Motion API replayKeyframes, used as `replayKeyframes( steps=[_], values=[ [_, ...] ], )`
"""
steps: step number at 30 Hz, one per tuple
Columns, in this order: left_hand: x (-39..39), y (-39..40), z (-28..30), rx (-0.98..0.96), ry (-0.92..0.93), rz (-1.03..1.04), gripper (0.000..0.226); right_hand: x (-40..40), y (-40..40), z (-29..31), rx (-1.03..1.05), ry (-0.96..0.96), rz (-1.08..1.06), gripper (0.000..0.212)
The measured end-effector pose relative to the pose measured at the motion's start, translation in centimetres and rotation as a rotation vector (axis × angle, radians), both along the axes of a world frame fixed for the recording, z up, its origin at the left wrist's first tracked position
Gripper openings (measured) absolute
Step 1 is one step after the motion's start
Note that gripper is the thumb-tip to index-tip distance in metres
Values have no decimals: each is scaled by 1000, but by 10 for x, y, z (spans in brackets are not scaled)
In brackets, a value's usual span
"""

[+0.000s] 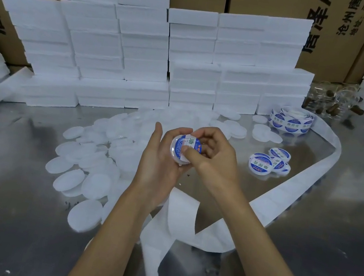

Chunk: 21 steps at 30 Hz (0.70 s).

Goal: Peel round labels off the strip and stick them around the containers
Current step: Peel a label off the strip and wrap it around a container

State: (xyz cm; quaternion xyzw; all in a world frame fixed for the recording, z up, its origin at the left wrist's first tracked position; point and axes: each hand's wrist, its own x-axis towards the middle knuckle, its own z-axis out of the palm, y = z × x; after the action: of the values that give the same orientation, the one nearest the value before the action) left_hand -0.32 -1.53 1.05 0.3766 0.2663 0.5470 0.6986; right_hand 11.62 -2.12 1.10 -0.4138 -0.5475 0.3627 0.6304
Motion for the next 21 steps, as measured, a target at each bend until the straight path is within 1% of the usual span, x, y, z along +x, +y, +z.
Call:
replayKeyframes(
  steps=[13, 16, 20, 21],
  values=[
    [8, -4, 0, 74, 95, 28, 62, -6, -5, -4, 90, -141, -129, 35],
    [9, -5, 0, 98, 127, 53, 58, -7, -6, -5, 95, -203, -168, 36],
    [7, -4, 1, 100, 142, 80, 51, -3, -5, -7, 95, -328, -264, 30],
    [6, -4, 1, 98, 149, 89, 50, -2, -5, -6, 88, -354, -282, 32]
  ],
)
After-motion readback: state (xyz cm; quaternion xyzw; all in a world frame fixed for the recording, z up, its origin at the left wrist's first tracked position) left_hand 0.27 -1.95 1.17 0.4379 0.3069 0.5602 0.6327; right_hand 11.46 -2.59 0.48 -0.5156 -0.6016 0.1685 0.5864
